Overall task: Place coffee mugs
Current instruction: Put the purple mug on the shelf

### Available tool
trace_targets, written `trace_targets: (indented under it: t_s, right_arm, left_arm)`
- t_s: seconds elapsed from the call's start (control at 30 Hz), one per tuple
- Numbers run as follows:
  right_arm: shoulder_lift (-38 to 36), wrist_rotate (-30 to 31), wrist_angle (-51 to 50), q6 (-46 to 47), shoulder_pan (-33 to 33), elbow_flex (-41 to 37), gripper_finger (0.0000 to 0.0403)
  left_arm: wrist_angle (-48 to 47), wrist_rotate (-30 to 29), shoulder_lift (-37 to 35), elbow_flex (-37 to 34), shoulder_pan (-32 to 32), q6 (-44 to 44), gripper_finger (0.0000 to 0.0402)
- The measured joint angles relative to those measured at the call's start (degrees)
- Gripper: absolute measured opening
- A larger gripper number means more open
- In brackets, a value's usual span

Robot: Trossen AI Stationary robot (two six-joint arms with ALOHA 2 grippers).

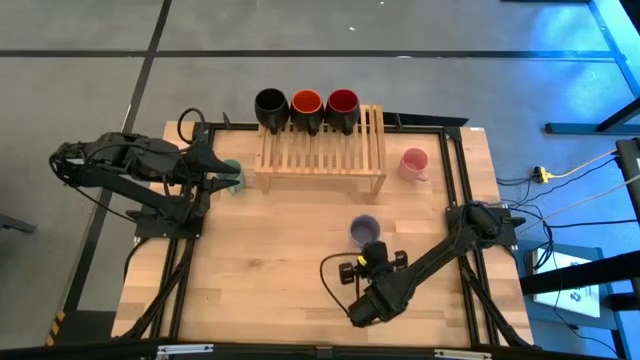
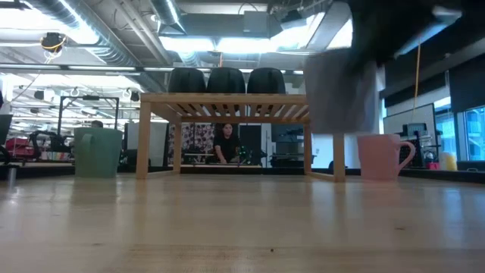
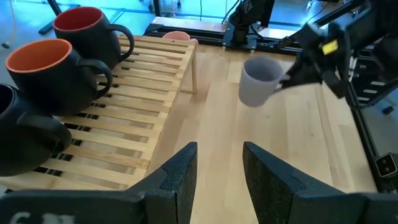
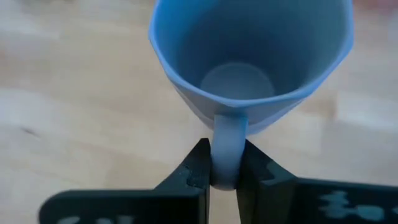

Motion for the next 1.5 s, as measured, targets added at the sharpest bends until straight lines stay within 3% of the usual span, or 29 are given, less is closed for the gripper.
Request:
trace_targets:
  t_s: [0.1,0.5,0.83,1.07,1.5]
  right_arm:
    - [-0.05,1.41,-5.27,-3.73,-2.21,5.77,0.0023]
    - [-0.7,9.85,-5.53,-21.53,-14.57,16.88,0.0023]
    - [-1.99,9.73,-5.37,-32.29,-23.33,18.84,0.0023]
    - [-2.91,5.49,-3.1,-36.89,-28.45,18.84,0.0028]
    - [-2.81,2.13,1.5,-42.6,-31.98,18.8,0.0032]
  left_arm:
    - [0.0,0.01,0.0,0.0,-0.01,0.0,0.0124]
    - [0.02,0.02,-0.02,0.0,-0.01,0.05,0.0124]
    - [0.02,0.02,0.0,0.0,0.01,0.04,0.0124]
    - [0.0,-0.13,0.0,0.0,0.0,0.09,0.0124]
    - [0.0,-0.53,-0.02,0.0,0.01,0.09,0.0124]
